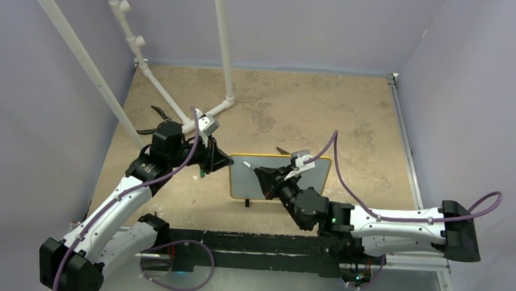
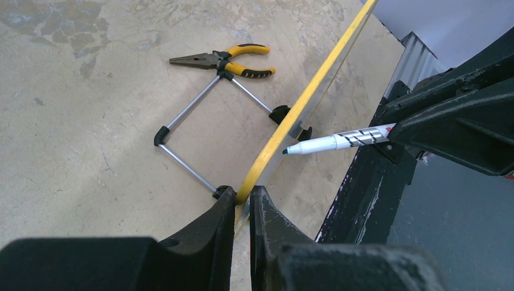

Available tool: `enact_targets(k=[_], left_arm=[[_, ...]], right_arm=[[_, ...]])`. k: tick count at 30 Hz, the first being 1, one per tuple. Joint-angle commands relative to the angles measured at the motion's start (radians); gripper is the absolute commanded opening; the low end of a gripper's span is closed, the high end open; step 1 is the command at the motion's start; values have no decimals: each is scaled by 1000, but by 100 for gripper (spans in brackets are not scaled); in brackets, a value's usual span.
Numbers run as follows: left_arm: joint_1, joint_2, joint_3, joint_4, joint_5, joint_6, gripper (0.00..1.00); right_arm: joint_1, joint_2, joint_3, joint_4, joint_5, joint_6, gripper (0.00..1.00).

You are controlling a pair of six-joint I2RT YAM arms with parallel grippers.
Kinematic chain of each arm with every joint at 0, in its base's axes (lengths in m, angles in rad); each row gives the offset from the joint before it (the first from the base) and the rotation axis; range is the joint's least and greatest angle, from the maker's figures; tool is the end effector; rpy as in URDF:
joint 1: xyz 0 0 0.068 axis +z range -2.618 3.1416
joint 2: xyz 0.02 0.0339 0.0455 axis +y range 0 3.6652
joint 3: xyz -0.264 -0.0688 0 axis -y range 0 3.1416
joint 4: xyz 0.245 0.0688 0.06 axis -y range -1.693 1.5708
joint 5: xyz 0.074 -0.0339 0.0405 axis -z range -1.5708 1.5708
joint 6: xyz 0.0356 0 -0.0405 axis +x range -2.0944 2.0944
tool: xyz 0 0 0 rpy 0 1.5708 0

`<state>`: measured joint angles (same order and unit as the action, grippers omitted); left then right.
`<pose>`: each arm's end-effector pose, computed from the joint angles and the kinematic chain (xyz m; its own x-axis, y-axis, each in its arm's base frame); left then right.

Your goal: Write a sentence on the whiteboard

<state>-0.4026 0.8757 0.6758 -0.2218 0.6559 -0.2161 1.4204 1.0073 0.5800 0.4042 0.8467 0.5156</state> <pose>0.1720 -0.0969 0.2846 -0.5442 0.0471 -0.8376 0.7226 0.5336 -0.4395 0.0600 0.2179 0.2875 -0.2706 0.3942 -0.8783 -0.4705 0.7418 0.4779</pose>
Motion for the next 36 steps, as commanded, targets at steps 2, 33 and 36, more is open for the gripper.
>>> enact_targets(k=[2, 33, 36], left_arm=[[-10, -7, -6, 37, 4, 16, 0], [-24, -21, -10, 36, 11, 25, 0], [-25, -24, -10, 35, 7, 26, 0]], right_arm=[[9, -3, -6, 63, 49, -3, 0], [21, 72, 21, 26, 121, 37, 0], [23, 76, 25, 11, 124, 48, 0]])
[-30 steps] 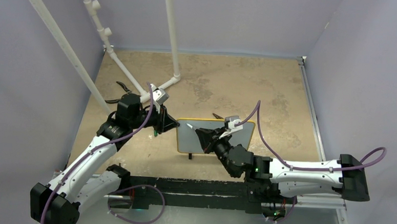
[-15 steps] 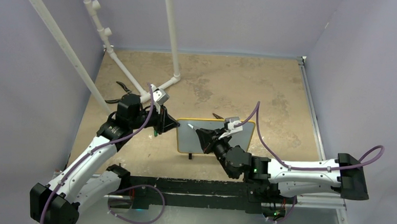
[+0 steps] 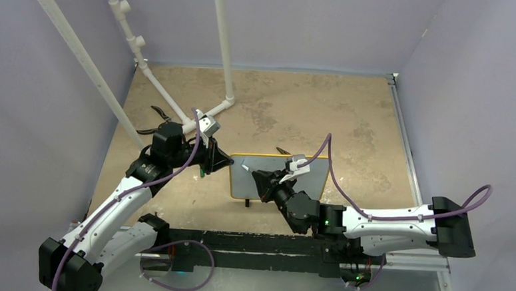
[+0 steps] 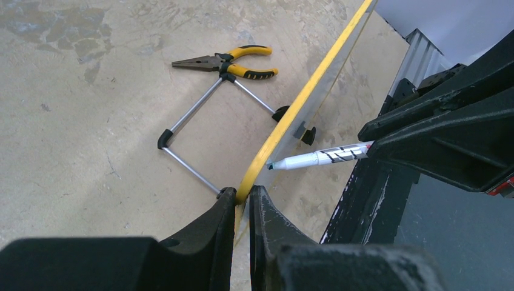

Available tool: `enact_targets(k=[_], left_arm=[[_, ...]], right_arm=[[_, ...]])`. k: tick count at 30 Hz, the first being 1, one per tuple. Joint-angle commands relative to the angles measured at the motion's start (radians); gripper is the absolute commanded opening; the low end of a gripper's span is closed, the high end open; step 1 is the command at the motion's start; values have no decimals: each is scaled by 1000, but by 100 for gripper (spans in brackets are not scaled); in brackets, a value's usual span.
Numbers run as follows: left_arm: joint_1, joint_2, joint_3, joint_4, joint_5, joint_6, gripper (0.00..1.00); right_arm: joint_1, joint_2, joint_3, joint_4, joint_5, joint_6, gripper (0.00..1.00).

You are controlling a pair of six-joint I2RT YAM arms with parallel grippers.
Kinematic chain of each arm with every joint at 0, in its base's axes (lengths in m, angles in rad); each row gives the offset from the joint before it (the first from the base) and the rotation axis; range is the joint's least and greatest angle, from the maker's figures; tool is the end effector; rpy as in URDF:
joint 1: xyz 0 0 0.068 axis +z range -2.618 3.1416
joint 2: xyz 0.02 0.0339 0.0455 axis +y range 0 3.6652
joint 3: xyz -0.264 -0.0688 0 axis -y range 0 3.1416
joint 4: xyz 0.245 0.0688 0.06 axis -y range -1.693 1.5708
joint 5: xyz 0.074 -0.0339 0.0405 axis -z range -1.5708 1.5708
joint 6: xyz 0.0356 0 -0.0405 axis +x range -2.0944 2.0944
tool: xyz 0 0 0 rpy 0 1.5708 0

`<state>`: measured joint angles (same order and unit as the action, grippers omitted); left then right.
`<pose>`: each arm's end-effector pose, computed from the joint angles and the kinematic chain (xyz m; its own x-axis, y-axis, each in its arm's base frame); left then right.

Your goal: Write a sentence on the whiteboard

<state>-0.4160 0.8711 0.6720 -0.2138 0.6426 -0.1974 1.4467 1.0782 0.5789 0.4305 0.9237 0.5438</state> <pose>0.1706 -0.0987 0.2847 -0.5218 0.0589 -0.8510 0.7376 0.5323 -0.4154 0.0572 0.2289 0.2749 -0.2658 0.3889 -0.8821 -0.4232 0.7750 0.4692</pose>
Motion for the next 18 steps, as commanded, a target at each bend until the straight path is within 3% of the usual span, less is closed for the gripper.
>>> enact_targets(k=[1, 8, 18], left_arm=[[-12, -20, -6, 27, 20, 7, 0], [-12, -24, -6, 25, 15, 7, 0], [-12, -28, -6, 23, 14, 8, 0]], right_arm=[[-3, 6, 28, -26, 50, 26, 0], [8, -3, 32, -145, 98, 111, 0], [21, 7, 40, -191, 114, 131, 0]])
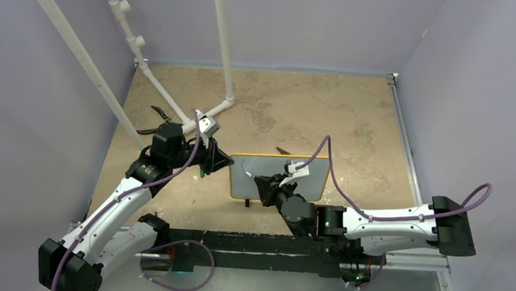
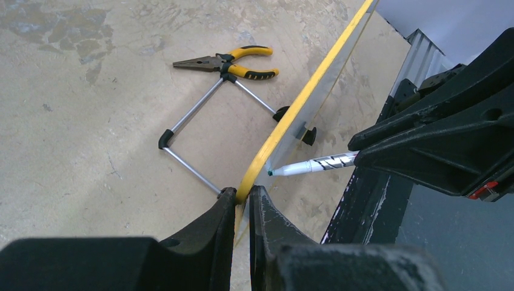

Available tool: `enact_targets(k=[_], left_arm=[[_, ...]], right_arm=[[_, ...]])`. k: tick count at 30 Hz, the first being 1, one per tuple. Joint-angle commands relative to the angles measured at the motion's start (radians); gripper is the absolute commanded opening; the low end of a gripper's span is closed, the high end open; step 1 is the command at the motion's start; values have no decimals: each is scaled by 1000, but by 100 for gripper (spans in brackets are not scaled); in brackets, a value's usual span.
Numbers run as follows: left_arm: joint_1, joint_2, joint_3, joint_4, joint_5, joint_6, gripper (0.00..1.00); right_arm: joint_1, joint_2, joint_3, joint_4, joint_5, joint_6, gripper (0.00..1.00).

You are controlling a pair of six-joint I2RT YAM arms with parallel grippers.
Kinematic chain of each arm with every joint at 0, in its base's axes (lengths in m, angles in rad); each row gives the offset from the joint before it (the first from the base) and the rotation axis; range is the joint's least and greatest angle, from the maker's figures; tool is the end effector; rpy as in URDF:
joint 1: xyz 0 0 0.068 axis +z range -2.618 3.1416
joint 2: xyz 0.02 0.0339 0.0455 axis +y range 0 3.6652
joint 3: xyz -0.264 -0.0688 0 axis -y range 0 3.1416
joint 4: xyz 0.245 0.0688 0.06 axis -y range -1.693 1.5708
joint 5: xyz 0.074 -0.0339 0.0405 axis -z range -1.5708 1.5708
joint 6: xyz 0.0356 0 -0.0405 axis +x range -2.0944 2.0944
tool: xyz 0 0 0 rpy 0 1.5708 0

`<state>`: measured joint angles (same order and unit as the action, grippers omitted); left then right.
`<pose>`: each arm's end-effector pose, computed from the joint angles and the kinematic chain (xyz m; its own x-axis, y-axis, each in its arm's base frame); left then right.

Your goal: Write a sentence on the whiteboard

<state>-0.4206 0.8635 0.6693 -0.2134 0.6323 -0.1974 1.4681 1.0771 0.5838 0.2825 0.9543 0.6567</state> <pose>0.1692 -0.0987 0.2850 -0.5166 0.0577 -0.8543 0.7377 0.5366 -0.4098 0.0526 0.2274 0.2630 -0.3182 0.3559 -0.8787 -0.3776 0.8026 0.4618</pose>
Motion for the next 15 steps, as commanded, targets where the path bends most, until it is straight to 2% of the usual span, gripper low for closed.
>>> enact_targets(k=[1, 15], left_arm=[[-7, -21, -4, 23, 24, 8, 0], [-7, -24, -3, 22, 24, 7, 0]], right_arm=[[2, 16, 37, -43, 83, 20, 0], [11, 66, 45, 86, 83, -46, 0]])
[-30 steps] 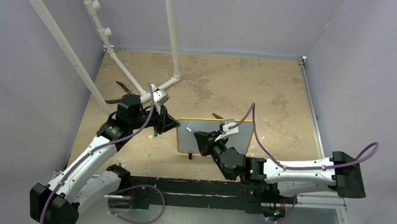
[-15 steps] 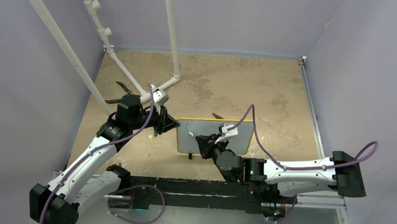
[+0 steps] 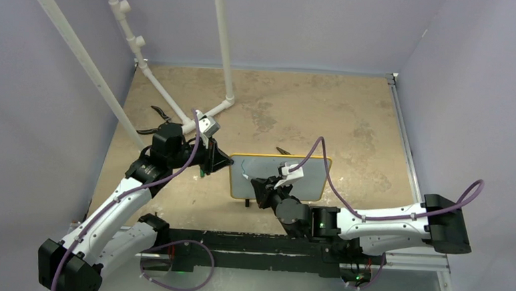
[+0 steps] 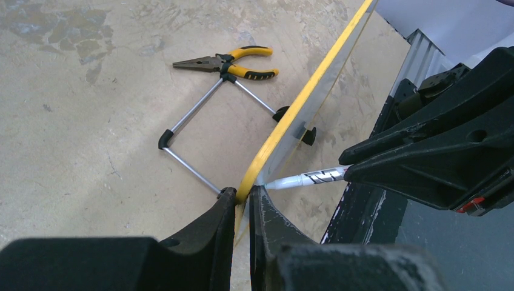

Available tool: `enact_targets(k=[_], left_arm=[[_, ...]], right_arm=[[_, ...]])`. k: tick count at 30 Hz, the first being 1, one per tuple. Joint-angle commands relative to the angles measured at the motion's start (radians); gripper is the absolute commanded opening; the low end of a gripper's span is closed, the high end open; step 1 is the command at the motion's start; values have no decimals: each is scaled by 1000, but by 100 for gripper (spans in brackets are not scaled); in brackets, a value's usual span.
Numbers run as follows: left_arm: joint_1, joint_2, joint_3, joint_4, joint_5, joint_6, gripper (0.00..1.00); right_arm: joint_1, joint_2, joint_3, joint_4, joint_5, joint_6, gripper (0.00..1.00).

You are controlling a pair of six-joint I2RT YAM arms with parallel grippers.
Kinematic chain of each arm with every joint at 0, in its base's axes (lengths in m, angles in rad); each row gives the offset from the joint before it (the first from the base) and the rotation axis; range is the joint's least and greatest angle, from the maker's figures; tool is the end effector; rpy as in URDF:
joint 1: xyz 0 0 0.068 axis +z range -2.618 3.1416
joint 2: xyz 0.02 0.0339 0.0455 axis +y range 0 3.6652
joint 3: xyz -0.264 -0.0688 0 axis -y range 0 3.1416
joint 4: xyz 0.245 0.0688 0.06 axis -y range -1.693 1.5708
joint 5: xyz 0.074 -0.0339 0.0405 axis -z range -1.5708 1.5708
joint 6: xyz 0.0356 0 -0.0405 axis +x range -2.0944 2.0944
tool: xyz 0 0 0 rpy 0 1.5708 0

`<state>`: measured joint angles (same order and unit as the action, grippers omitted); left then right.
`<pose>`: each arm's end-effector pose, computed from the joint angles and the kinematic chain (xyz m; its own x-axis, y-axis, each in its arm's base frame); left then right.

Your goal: Write a sentence on the whiteboard

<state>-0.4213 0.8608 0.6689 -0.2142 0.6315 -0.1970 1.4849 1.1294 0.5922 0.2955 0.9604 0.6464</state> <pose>0.1687 -0.0986 0.2853 -0.5150 0.0577 -0.8553 0.7385 0.5364 -0.4085 0.0497 0.2367 0.2558 -0.3193 0.3167 -0.8932 -0.3890 0.8156 0.4282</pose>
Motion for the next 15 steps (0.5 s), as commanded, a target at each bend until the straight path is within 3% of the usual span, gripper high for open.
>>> enact_targets(k=[1, 10, 15], left_arm=[[-7, -22, -3, 24, 25, 6, 0], [-7, -22, -3, 21, 22, 5, 0], [-6, -24, 5, -6, -18, 1, 0]], right_arm=[[-6, 18, 38, 81, 77, -42, 0], [-6, 34, 45, 102, 67, -57, 0], [-5, -62, 5, 199, -54, -128, 0]])
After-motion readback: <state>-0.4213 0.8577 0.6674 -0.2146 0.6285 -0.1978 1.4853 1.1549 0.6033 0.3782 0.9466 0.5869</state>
